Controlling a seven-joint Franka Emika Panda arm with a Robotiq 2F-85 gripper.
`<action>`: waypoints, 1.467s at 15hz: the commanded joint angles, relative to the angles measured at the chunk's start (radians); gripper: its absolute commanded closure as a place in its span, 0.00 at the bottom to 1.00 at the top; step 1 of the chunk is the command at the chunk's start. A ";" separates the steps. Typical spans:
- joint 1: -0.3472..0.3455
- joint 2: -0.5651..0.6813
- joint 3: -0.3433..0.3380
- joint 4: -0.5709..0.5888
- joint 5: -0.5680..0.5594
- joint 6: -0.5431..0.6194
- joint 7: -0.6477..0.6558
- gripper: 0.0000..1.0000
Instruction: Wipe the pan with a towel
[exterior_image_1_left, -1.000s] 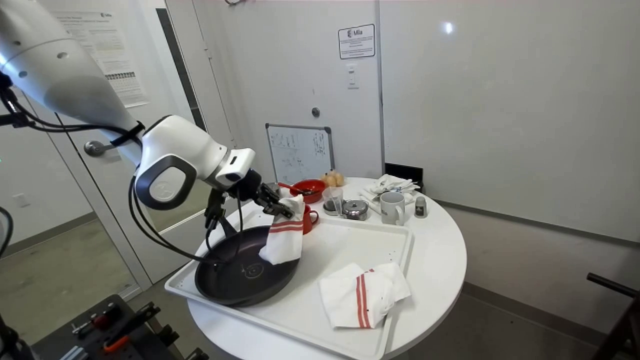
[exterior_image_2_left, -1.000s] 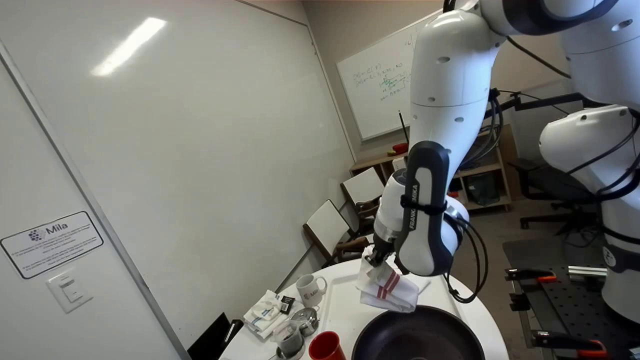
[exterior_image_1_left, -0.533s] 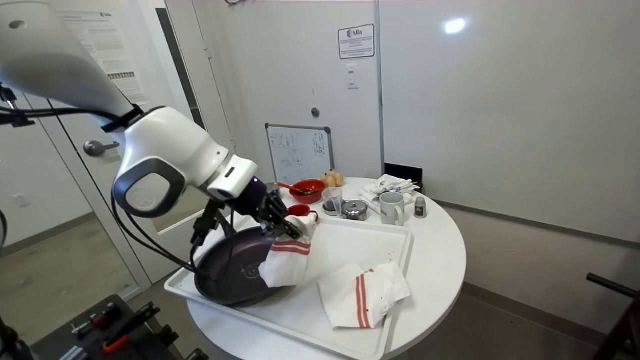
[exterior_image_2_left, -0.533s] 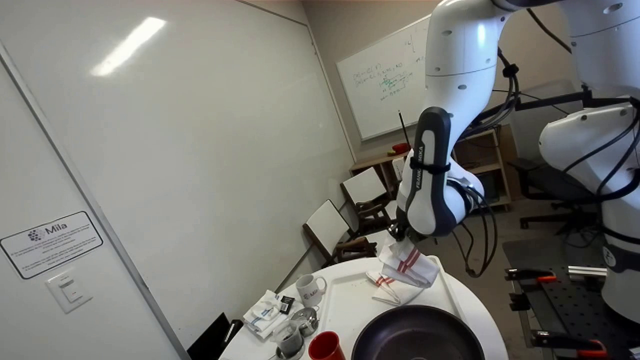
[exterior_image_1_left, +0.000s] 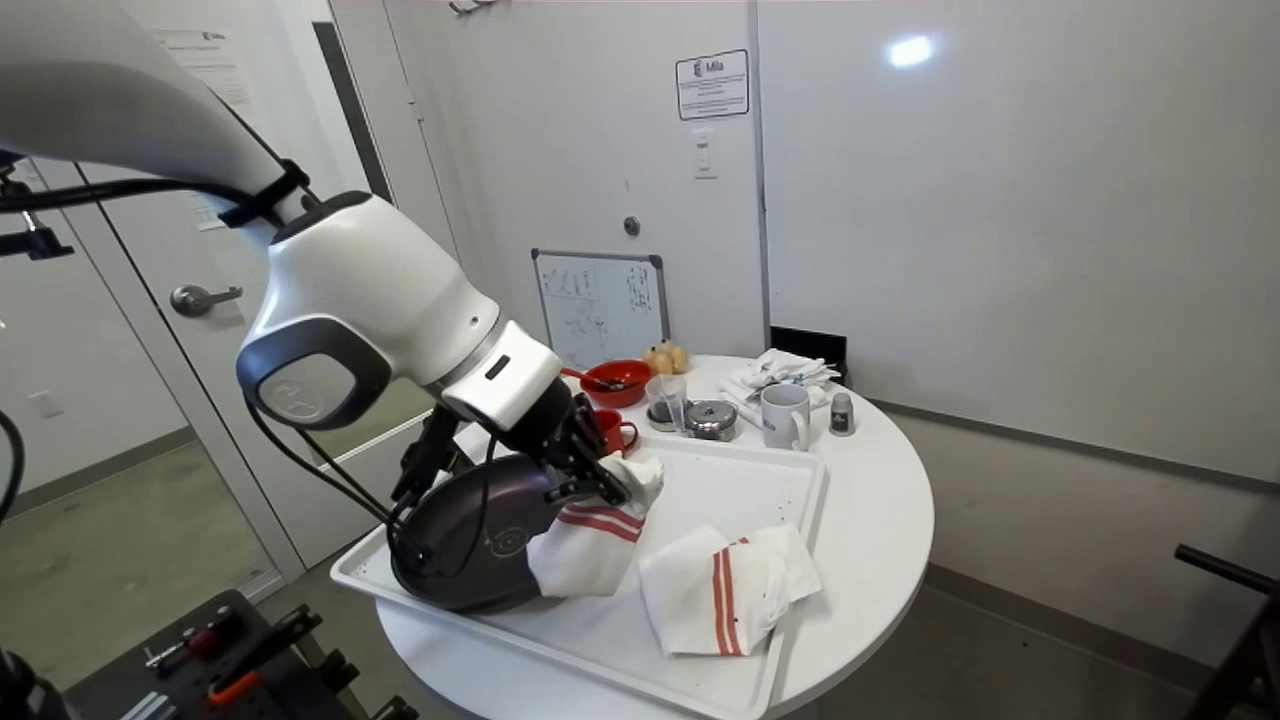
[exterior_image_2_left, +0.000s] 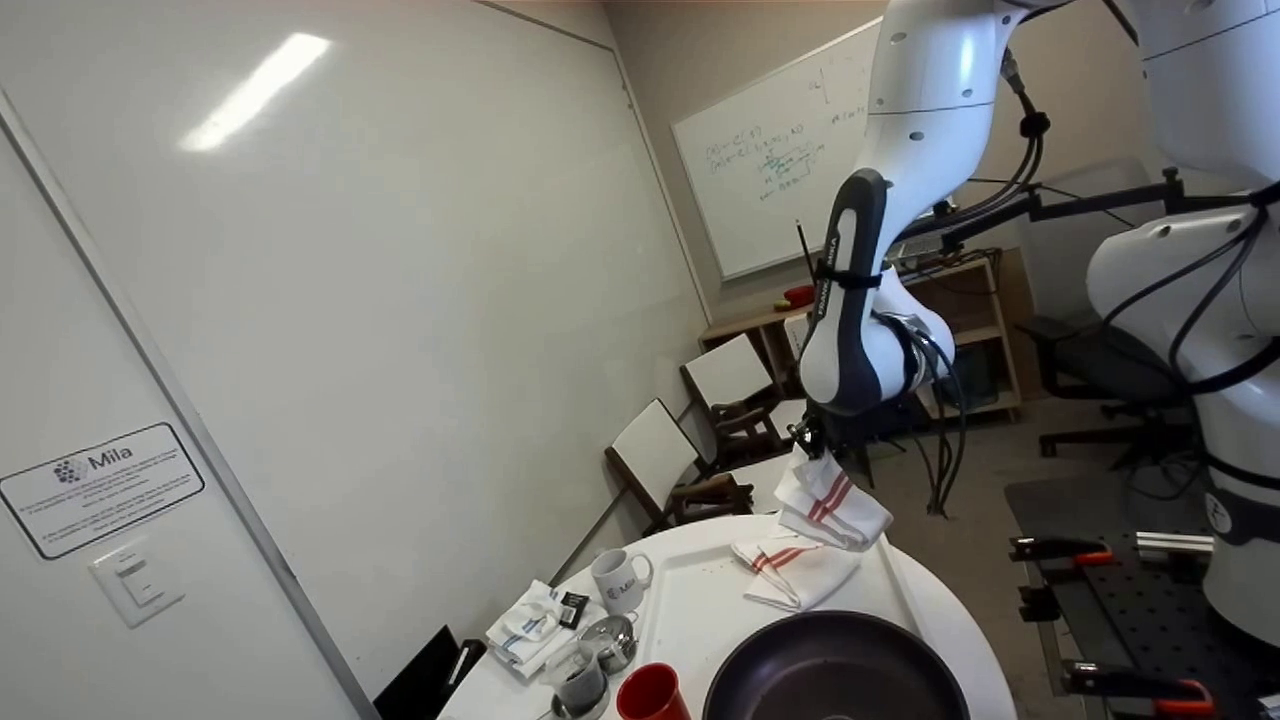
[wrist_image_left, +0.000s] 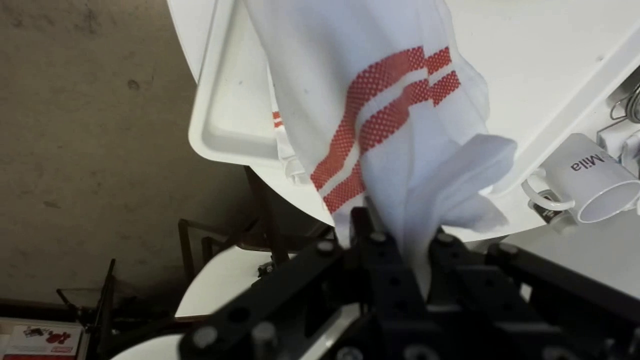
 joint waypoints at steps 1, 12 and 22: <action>0.002 0.002 0.001 0.000 0.000 0.000 0.000 0.89; -0.017 0.063 -0.032 0.065 -0.009 -0.131 -0.015 0.97; -0.067 0.149 -0.098 0.344 -0.118 -0.523 -0.019 0.97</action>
